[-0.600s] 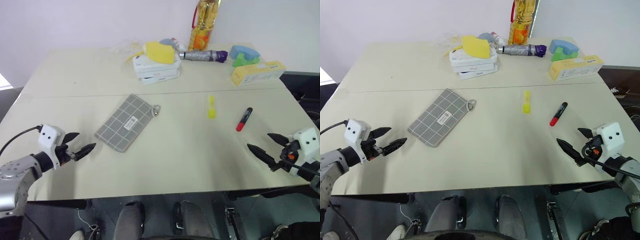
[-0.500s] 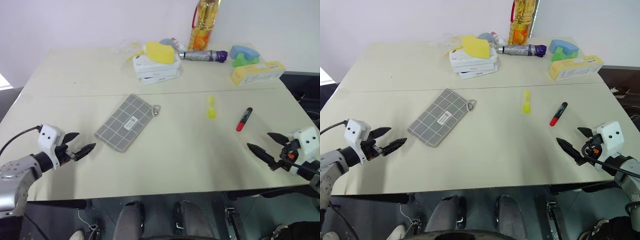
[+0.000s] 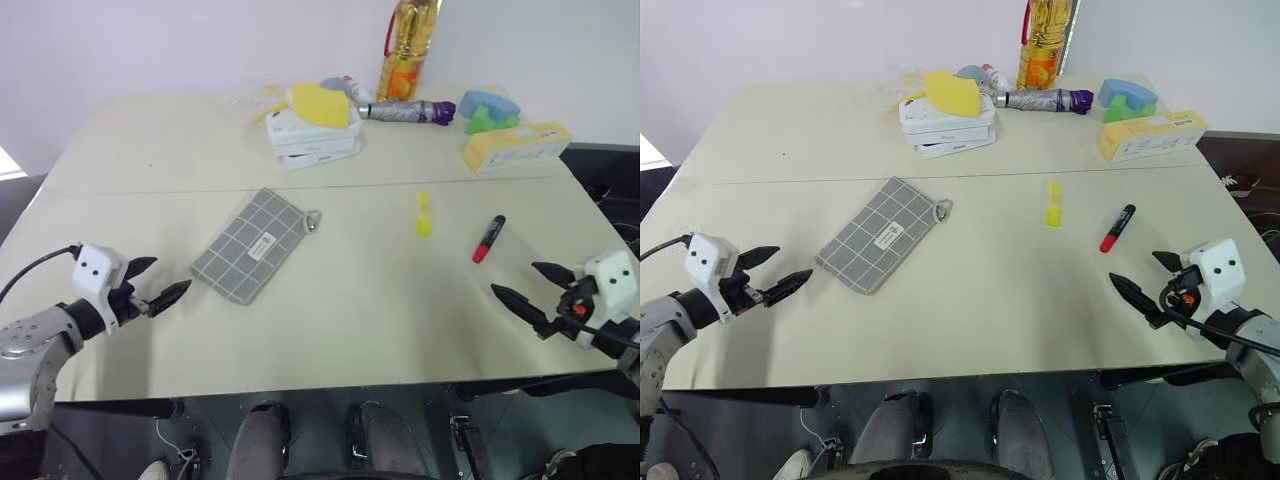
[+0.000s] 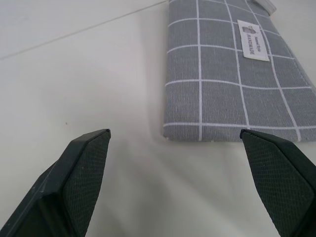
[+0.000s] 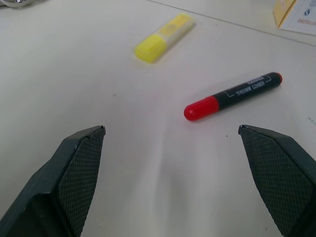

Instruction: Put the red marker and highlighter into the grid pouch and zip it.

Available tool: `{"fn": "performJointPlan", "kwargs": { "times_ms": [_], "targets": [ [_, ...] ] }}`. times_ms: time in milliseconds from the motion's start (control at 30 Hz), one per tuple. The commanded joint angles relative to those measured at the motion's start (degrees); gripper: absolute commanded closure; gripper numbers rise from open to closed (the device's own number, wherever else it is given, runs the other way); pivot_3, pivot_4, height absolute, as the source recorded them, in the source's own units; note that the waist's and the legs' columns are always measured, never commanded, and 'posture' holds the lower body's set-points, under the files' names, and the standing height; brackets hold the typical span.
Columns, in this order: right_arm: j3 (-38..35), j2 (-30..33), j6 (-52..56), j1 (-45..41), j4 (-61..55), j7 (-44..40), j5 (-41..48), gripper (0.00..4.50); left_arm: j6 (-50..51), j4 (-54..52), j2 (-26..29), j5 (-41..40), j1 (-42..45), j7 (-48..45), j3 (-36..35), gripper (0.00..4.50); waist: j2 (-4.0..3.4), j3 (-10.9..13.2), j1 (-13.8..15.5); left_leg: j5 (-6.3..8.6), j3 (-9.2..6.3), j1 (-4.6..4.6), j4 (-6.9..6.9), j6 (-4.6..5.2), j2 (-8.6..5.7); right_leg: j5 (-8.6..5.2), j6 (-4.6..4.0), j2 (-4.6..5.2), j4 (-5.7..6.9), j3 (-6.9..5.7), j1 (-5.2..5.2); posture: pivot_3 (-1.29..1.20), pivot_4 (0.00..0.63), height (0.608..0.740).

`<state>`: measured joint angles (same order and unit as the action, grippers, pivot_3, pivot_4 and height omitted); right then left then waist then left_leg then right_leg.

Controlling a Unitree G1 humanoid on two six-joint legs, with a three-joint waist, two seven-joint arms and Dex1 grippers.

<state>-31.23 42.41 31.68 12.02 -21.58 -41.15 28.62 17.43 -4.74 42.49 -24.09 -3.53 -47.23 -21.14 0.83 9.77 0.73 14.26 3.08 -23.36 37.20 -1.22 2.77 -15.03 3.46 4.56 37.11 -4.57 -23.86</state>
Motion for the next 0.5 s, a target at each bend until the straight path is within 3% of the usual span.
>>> {"fn": "performJointPlan", "kwargs": {
  "times_ms": [33,500],
  "targets": [
    [2.3,-0.5,0.4,-2.3,-3.7,0.8,1.6,0.00,-3.8,-2.6,-0.2,1.6,-0.8,0.1,-0.2,0.06,0.00,0.0,-0.1,0.00,0.01,0.00,0.00,0.00,0.01,0.00,0.00,-0.01,0.00,0.00,-0.01,0.00,0.150,0.740],
    [12.8,-3.8,2.6,-9.1,-8.9,3.6,4.1,0.00,-21.3,-4.5,6.9,13.0,-1.6,-7.3,7.0,0.06,0.00,0.0,-0.2,0.00,0.07,-0.04,-0.03,0.00,0.02,0.01,-0.02,0.01,-0.01,0.01,-0.10,0.00,0.150,0.740]
  ]
}}
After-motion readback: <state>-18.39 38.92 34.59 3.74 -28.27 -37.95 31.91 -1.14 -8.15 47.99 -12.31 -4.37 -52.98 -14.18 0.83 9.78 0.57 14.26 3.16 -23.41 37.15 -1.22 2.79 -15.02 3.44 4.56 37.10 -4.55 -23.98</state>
